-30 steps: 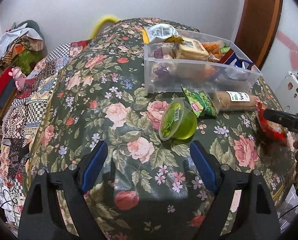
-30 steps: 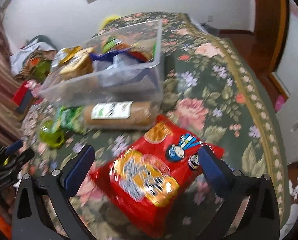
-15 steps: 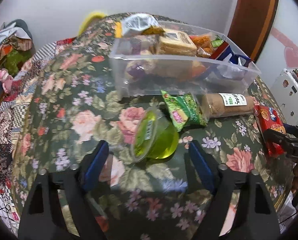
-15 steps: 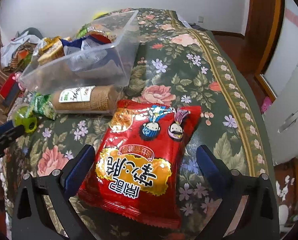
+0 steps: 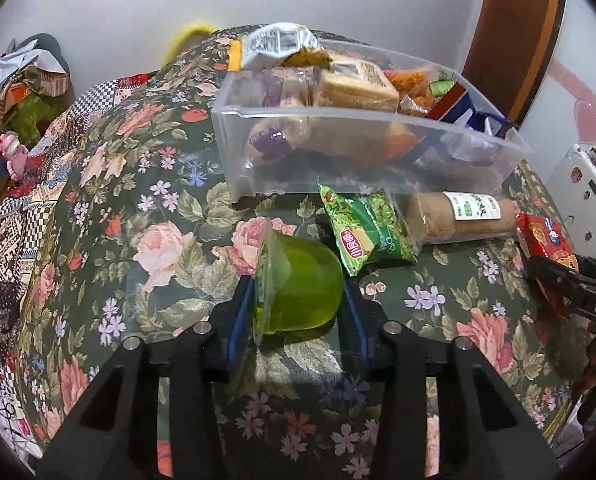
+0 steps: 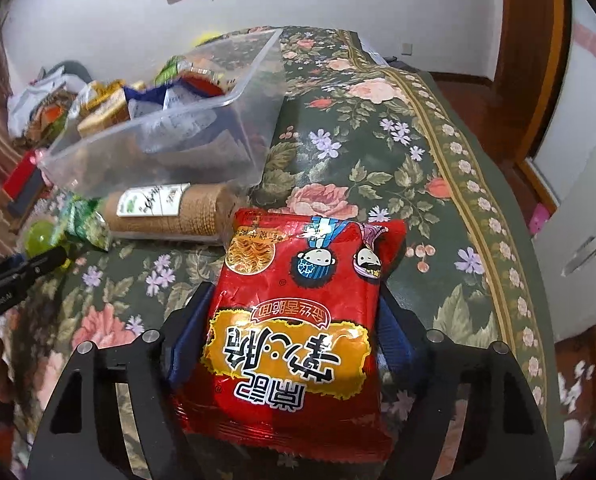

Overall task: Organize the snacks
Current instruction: 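Grasp the red snack bag with the right tool while the left grasps the green jelly cup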

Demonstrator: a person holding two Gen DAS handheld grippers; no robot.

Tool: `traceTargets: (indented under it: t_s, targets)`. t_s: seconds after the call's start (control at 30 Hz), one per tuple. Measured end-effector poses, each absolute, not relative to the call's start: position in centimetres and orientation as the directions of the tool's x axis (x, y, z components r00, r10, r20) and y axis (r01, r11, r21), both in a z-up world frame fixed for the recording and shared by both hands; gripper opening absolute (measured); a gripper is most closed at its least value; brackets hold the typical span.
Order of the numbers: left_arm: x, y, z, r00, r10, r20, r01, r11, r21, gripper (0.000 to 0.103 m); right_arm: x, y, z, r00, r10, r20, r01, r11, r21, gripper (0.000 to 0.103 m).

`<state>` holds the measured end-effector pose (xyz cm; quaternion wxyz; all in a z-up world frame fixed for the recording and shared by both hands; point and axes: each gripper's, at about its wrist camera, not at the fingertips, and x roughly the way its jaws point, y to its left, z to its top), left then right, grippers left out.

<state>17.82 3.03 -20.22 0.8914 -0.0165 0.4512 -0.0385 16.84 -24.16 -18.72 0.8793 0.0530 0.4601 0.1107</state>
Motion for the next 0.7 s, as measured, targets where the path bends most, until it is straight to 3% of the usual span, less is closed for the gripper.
traceTargets:
  t_s: [0.7]
  targets:
    - [18.8, 4.2, -11.5, 0.725, -0.104, -0.681, 0.045, 0.994, -0.104, 0.042, 18.0, -22.3, -9.2, 0.715, 0.347, -0.607, -0.265, 0.938, 0.224, 0.073]
